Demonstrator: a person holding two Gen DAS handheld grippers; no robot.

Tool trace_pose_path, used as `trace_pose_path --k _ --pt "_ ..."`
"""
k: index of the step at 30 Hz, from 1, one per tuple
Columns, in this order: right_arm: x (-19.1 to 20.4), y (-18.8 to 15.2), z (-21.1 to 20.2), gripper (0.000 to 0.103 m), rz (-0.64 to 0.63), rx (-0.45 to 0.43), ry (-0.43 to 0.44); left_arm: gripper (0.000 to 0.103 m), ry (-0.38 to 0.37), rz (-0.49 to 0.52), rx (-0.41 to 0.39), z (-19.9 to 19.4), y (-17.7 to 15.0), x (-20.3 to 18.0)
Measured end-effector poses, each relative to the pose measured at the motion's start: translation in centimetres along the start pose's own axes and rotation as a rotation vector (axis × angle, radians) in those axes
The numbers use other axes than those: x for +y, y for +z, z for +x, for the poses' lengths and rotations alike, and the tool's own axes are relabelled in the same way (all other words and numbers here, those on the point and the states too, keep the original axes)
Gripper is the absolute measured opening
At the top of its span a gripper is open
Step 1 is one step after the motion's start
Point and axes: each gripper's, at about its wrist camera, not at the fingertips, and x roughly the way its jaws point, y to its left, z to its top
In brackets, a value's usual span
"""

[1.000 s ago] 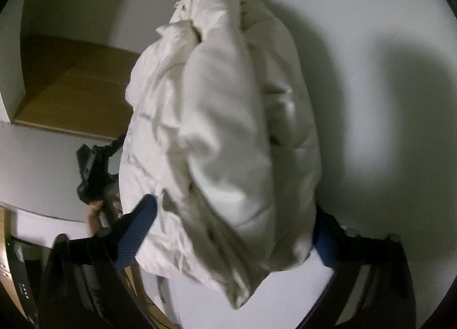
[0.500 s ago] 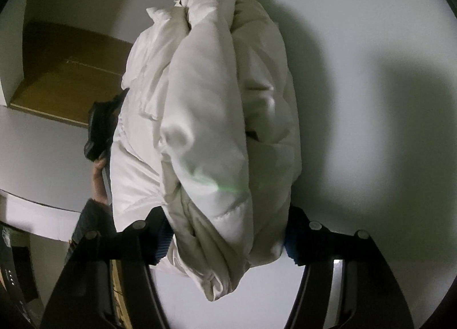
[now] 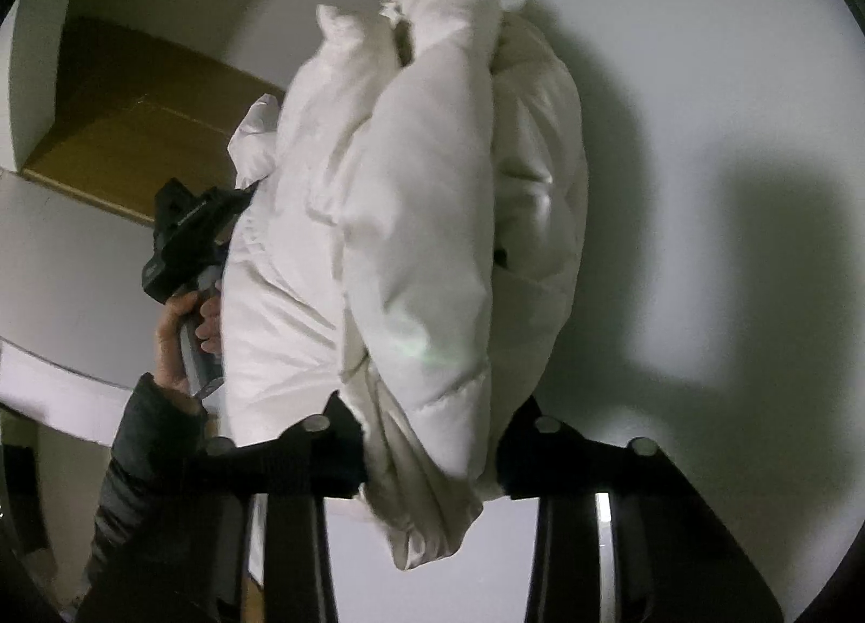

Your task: Fold large clothes

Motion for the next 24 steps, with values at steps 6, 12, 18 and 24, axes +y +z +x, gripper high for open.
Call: trace_pose_path --k 6,12,18,24 --pt "4.2 -3.4 2.3 0.033 -0.063 0.075 0.073 0.04 0.044 0.015 -0.051 -7.5 -2.9 1.3" --pt "7.0 -4.9 4.6 0.033 -0.11 0.147 0.089 0.04 0.083 -0.022 -0.065 -13.6 -7.0 6.1" --pt "8.1 -6.0 4.6 0.035 -0.136 0.149 0.02 0.04 0.081 -0.039 -0.078 -14.7 -9.8 8.0" --pt "7.5 -5.4 6.2 0.085 -0.062 0.111 -0.055 0.092 0.233 -0.072 -0.063 -13.9 -9.6 8.6"
